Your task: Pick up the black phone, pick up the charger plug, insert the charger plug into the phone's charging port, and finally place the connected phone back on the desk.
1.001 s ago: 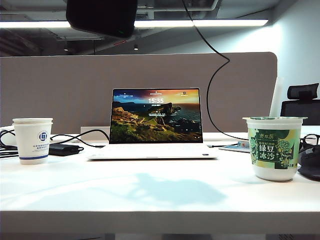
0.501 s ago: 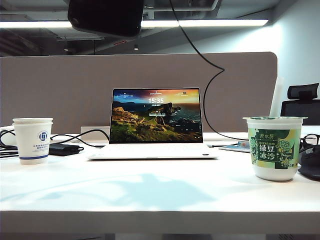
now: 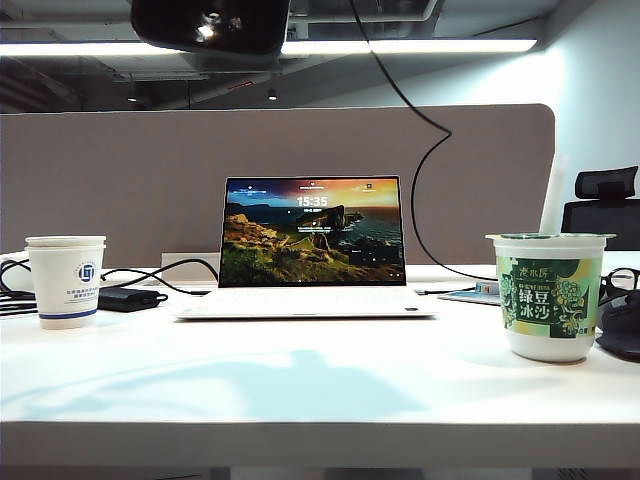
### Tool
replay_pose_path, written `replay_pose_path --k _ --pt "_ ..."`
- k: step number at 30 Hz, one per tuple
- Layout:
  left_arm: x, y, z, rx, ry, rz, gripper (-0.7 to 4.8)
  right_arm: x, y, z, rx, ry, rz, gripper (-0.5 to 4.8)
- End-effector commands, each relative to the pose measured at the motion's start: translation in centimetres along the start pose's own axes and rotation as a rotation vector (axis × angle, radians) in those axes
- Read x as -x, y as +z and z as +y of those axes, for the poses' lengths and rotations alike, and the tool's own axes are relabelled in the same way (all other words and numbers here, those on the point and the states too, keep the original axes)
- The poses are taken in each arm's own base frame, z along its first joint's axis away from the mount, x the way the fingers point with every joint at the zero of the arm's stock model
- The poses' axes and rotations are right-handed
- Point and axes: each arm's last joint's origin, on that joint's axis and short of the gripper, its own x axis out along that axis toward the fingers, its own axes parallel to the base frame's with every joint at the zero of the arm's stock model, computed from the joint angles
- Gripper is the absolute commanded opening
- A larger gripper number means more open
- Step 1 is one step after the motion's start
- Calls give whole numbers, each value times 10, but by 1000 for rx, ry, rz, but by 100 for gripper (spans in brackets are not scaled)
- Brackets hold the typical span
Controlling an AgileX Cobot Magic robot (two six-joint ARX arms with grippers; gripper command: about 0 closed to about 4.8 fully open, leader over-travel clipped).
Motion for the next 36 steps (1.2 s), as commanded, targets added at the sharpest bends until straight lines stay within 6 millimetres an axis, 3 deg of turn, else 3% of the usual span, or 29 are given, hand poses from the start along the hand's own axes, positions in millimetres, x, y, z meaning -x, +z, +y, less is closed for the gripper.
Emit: replay_pose_path --k 1,11,36 --pt "1 4 -2 -19 -25 -13 -6 -5 2 7 13 34 4 -6" --pt "1 3 -2 -36 -27 -8 -6 -18 -9 13 -24 45 61 -6" --pt "1 3 -3 -56 -43 -10 -6 -17 -22 12 -37 -17 138 -5"
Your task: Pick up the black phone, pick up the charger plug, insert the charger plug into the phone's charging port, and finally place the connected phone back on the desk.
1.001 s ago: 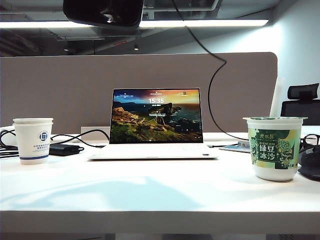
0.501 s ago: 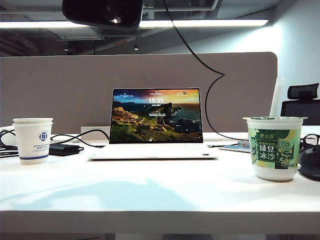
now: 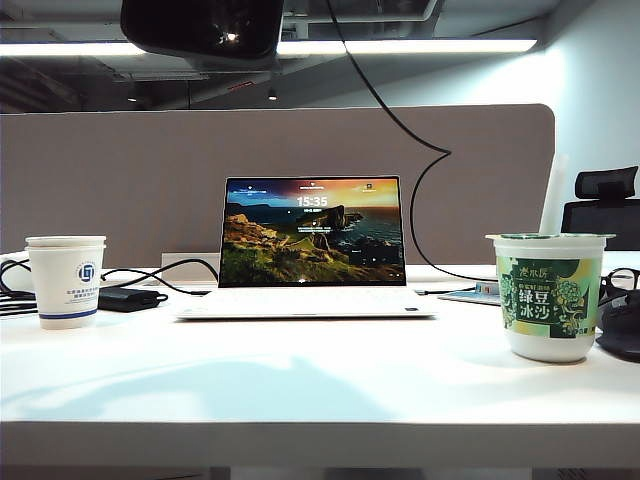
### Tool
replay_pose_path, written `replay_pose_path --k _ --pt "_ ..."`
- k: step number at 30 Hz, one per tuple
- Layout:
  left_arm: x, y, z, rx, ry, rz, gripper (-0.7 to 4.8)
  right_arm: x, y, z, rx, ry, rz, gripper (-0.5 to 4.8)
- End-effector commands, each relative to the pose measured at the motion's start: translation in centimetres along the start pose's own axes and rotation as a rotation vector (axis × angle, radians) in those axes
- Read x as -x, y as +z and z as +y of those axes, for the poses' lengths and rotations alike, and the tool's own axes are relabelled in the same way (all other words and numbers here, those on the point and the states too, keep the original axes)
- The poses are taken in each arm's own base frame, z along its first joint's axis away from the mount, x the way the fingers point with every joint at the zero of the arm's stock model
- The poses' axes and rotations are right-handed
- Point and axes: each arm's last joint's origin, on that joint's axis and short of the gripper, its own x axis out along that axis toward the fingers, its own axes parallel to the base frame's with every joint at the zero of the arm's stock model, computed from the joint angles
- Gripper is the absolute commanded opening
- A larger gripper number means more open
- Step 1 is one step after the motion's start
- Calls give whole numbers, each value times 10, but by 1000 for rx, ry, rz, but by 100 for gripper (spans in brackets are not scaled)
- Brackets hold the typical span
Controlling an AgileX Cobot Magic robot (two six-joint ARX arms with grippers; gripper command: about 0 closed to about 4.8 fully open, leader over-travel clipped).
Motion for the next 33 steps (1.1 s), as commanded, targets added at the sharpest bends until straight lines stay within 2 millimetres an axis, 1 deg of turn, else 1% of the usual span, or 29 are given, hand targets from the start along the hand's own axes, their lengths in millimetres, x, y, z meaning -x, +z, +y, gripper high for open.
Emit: replay_pose_path --k 1,13,18,22,26,27,28,29,30,31,32,33 --pt "1 6 -2 -51 -11 -23 -6 1 -1 2 -1 1 12 -5" --pt "1 6 -2 -49 -11 -22 -6 -1 -2 3 13 3 18 -6" --pt "1 5 -2 -32 -9 -16 -6 -9 -3 8 29 -12 41 -5" --pt "1 5 -2 -33 -9 -16 -6 -12 -7 9 22 -8 71 -6" --pt "1 5 -2 -38 -7 -16 -6 -12 -10 7 2 -81 96 -5" --pt "1 5 -2 -41 -8 -16 -6 -10 -10 7 1 -89 96 7" --pt "1 5 -2 -41 -8 -16 -6 -9 -9 6 1 -96 92 41" --pt "1 5 -2 -41 -7 -16 -6 -6 -8 6 -2 -109 88 92" --pt "1 5 -2 -41 -7 -16 -6 -3 -7 6 -2 -133 84 168" --pt "1 5 -2 -42 -4 -15 -6 -1 -7 5 -1 -151 83 225" --pt "1 5 -1 -46 -2 -15 -6 1 -6 6 2 -172 83 271" --pt "1 5 -1 -48 -2 -15 -6 3 -5 7 7 -197 80 296"
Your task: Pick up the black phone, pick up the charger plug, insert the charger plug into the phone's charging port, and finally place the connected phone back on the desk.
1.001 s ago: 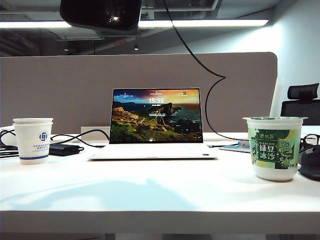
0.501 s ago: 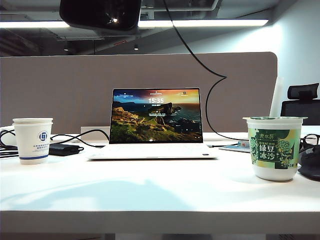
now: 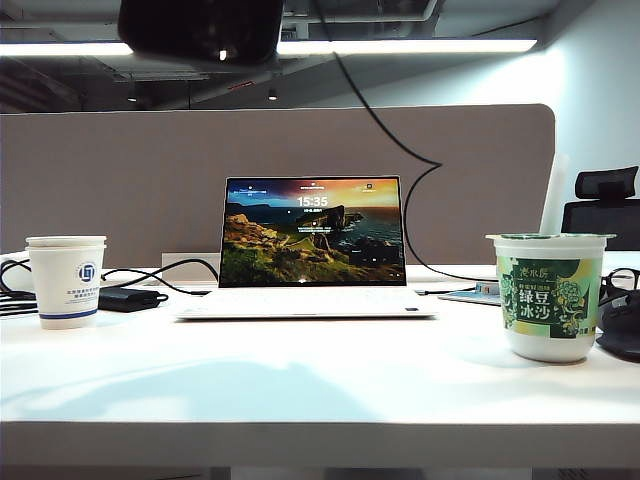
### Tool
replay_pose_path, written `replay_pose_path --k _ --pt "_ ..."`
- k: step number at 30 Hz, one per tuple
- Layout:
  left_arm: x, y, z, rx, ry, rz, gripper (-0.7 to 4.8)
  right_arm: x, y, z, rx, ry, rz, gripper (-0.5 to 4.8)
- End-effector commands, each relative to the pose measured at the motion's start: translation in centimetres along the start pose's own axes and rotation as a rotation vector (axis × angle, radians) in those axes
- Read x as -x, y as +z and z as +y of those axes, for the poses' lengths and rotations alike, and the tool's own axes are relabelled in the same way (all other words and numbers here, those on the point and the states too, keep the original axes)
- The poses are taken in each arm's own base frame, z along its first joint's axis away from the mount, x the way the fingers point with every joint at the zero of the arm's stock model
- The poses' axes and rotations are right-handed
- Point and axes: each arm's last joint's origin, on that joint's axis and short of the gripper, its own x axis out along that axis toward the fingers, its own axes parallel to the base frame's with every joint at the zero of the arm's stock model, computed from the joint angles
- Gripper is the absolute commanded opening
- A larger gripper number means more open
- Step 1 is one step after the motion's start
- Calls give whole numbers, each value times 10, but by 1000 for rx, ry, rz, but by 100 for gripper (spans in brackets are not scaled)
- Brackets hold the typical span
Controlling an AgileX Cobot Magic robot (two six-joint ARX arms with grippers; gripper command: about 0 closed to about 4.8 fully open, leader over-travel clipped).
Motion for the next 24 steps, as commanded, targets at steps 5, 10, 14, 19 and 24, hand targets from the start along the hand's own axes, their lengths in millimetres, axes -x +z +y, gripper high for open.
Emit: replay_pose_path --k 5,10,14,19,24 --pt "1 6 -1 -59 33 -16 -6 24 10 10 41 -150 -38 297" --pt "2 4 5 -40 233 24 -6 44 14 18 52 -291 -50 225" --pt "-3 -2 19 57 344 38 -6 53 9 22 17 -509 11 -1" --pt "-23 -33 57 255 383 103 -6 54 5 21 -16 -585 53 -1" --pt "-45 -73 98 426 390 133 -6 55 5 22 -35 -586 49 -1"
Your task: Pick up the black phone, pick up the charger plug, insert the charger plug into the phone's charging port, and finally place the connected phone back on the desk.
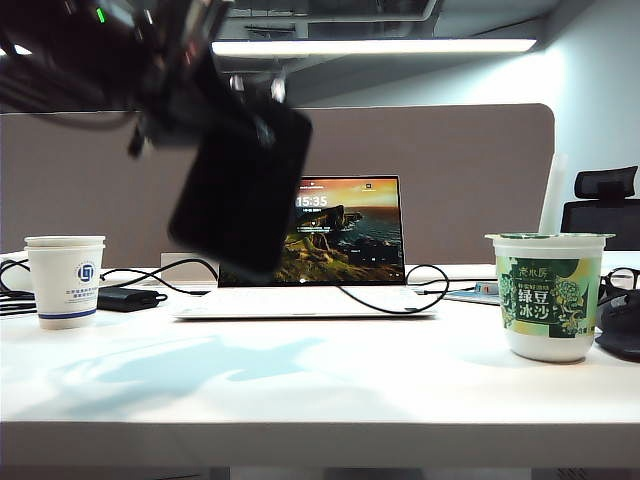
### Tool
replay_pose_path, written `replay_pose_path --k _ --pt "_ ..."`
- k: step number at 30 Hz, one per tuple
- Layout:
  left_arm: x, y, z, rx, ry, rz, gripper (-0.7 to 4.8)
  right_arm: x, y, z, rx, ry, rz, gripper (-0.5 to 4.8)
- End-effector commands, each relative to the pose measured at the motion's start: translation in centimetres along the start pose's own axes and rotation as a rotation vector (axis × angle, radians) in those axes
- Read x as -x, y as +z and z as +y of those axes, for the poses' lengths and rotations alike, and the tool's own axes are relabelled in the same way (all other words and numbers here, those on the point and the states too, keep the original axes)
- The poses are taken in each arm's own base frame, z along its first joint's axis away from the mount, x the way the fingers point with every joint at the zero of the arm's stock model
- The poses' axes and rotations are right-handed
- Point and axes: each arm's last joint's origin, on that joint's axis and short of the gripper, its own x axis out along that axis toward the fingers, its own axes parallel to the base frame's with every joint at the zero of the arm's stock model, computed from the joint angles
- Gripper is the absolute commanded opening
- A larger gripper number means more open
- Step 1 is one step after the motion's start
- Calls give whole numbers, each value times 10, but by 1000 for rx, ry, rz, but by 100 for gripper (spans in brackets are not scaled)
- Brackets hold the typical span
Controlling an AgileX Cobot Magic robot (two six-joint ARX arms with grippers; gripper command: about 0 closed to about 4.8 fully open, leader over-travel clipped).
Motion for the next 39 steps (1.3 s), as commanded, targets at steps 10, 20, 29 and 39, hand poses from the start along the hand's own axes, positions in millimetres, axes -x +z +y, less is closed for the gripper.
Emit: replay_pose_path --k 10,20,29,39 --pt "-63 -37 55 329 5 46 -6 3 2 0 -1 -14 -17 -1" --pt "-74 -57 70 448 194 102 95 1 2 -1 -3 -31 -10 -1" --pt "-75 -62 72 463 226 128 166 1 2 -1 -3 -31 -9 -1" --pt "-64 -52 62 373 220 132 319 0 -6 0 -45 -22 61 -1"
